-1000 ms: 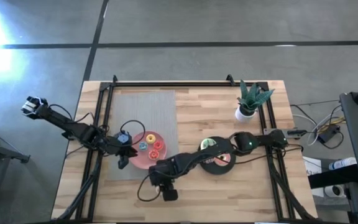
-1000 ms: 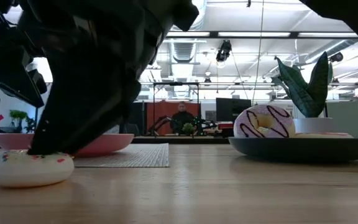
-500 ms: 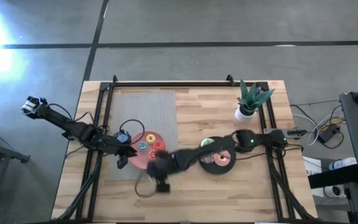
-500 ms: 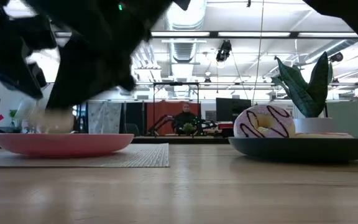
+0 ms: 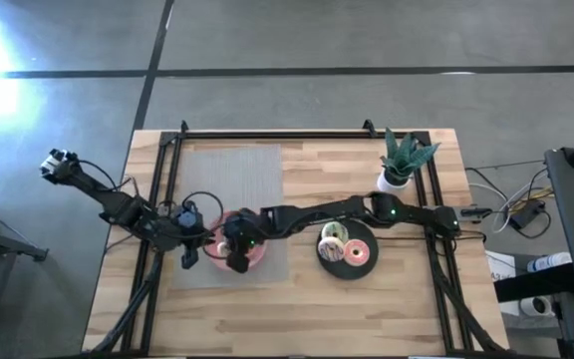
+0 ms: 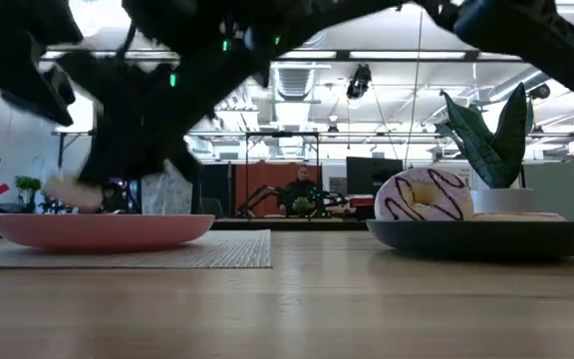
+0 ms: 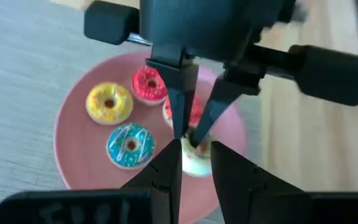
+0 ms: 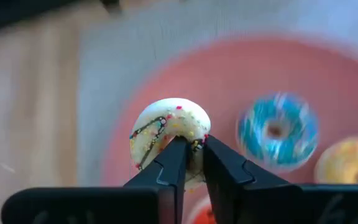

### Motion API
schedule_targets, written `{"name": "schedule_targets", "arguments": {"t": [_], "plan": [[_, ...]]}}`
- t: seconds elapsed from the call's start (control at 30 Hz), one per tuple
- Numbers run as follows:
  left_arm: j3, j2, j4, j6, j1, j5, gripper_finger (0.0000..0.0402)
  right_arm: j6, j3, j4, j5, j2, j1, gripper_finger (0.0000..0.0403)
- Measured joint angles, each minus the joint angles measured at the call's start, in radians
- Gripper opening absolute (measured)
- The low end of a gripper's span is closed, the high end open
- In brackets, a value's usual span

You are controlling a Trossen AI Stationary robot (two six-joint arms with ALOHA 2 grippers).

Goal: Pick & Place donuts
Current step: Put the small white donut on the pink plate, then return to Home Position

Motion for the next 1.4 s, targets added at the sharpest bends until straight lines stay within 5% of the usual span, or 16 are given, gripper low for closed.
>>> {"name": "schedule_targets", "arguments": {"t": [0.37,0.77,1.1,1.2,1.4], "plan": [[-0.253,0.107,0.480,-0.027,0.001,0.016,0.0060,-0.003,-0.003,-0.010,0.005,0.016,-0.003,0.0107],[-0.276,0.175,0.440,-0.078,0.000,0.072,0.0060,-0.004,0.074,-0.098,0.008,0.017,-0.005,0.0142],[-0.018,0.070,0.172,0.097,0.001,-0.020,0.0060,-0.120,0.119,-0.403,0.113,-0.179,0.006,0.0144],[-0.071,0.021,0.188,0.067,0.003,-0.051,0.0060,-0.112,0.048,-0.493,0.245,-0.244,0.061,0.0137],[-0.123,-0.084,0.244,0.039,0.002,0.134,0.0060,0.020,-0.230,-0.499,0.413,-0.407,0.188,0.0127]]}}
